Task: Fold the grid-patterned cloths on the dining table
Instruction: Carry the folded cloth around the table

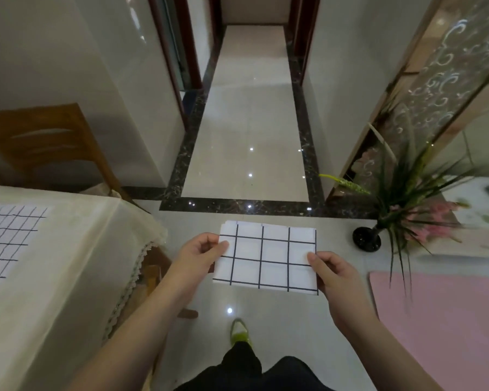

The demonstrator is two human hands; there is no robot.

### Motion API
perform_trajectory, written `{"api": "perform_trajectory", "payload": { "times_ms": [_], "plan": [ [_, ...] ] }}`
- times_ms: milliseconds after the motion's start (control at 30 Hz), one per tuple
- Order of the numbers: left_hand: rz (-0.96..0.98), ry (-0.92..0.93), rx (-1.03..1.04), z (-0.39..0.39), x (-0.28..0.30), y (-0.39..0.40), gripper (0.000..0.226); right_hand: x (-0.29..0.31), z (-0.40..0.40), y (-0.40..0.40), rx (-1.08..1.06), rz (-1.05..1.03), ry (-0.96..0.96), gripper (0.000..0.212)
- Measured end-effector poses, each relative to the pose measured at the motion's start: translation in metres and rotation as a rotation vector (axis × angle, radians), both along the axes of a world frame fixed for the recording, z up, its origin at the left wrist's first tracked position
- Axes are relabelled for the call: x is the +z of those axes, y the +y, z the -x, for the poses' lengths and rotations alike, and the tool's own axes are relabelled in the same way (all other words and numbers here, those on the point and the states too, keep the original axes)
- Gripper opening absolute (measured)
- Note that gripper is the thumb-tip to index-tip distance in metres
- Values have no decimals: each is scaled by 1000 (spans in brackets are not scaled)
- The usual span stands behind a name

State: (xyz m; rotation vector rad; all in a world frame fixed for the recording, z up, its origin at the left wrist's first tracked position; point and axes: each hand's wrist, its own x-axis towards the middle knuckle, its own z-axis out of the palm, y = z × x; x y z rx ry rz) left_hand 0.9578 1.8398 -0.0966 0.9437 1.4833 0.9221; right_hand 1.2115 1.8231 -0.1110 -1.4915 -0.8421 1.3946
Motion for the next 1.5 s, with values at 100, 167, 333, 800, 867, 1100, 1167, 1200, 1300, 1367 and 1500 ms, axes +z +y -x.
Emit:
{"api": "perform_trajectory", "payload": {
  "times_ms": [100, 167, 333, 800, 867, 1100, 1167, 1200, 1300, 1367, 1500],
  "plan": [
    [-13, -2, 46, 17, 0, 34, 10, 1, 19, 48, 56, 8, -26, 14],
    [6, -31, 67, 29, 3, 54, 11, 3, 31, 79, 80, 27, -32, 14],
    [34, -56, 135, 58, 4, 101, 13, 11, 62, 139, 111, 30, -29, 15],
    [116, -39, 384, 111, -20, 186, 14, -10, 130, 289, 336, 86, -23, 15],
    [133, -33, 438, 116, -26, 203, 12, -18, 140, 317, 395, 87, -26, 14],
    [191, -71, 649, 135, -36, 239, 18, -37, 189, 407, 628, 122, -87, 11],
    [194, -97, 721, 142, -38, 246, 15, -40, 203, 424, 704, 139, -98, 11],
    [192, -101, 751, 145, -38, 248, 14, -40, 210, 432, 743, 142, -98, 12],
    [180, -102, 842, 153, -37, 249, 10, -40, 235, 450, 846, 152, -88, 13],
    [161, -115, 940, 160, -36, 247, 12, -39, 255, 456, 913, 145, -89, 12],
    [151, -137, 1102, 183, -35, 234, 12, -38, 303, 460, 1061, 130, -103, 12]
  ]
}}
